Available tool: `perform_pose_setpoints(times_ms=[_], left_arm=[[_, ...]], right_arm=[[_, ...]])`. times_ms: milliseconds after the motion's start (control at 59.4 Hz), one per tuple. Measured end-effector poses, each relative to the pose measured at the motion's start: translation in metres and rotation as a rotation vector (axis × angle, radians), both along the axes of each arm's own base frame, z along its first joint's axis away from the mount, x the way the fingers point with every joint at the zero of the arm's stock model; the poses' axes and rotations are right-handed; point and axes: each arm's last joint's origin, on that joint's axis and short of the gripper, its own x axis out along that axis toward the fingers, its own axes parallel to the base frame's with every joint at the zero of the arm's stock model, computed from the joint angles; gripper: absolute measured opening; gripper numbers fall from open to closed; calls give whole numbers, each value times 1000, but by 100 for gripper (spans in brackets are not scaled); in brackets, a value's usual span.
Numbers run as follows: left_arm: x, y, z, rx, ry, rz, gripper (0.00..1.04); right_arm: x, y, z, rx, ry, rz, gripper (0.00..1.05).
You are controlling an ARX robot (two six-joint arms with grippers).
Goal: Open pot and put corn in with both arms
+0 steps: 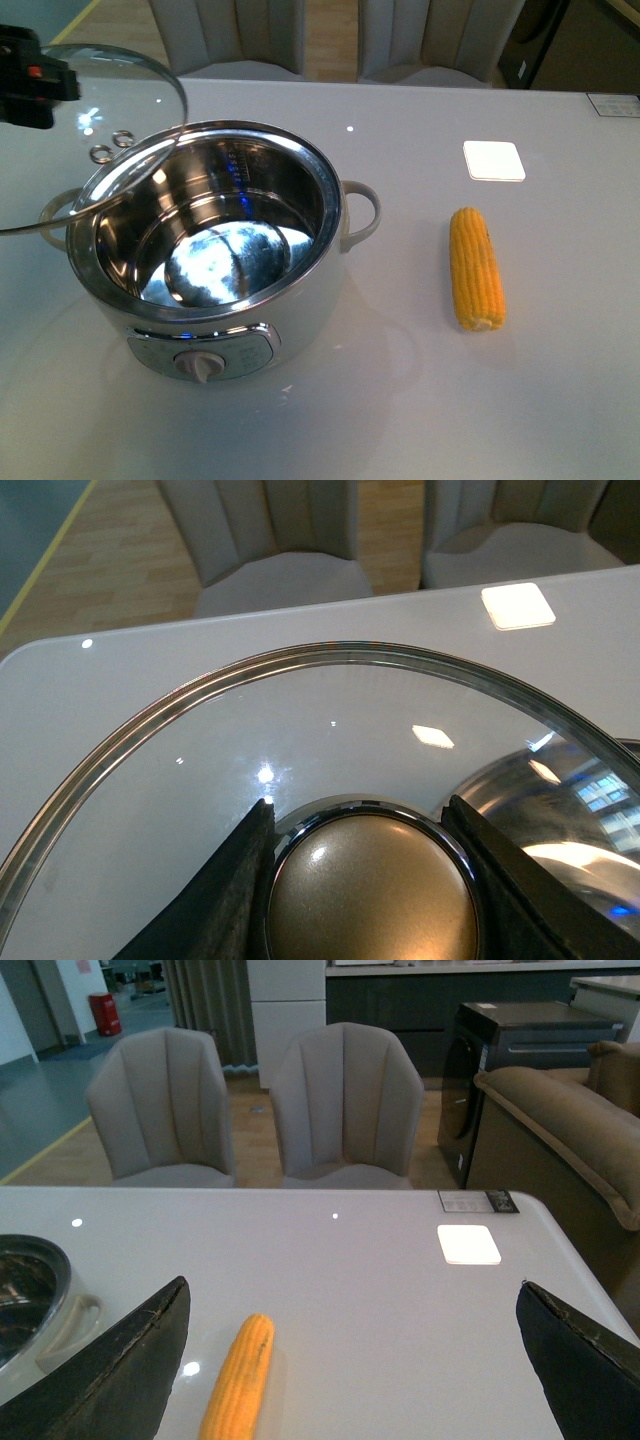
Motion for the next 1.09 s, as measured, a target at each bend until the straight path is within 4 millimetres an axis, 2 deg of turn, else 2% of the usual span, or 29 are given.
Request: perform_pose_setpoints(times_ms=[219,404,775,926,1095], left_arm=[[-4,44,-1,0,-12,129,45],[-8,69,-9,12,-8,200,45],[-12,83,-48,18,33,229,45],[-12,85,-61,-32,31,233,44],[-12,96,-73,-113,30,273,44]], right_arm=[[0,0,0,0,0,0,96],[0,0,0,0,0,0,96],[0,0,0,0,0,0,96],[0,0,0,0,0,0,96],[0,0,0,0,0,0,96]])
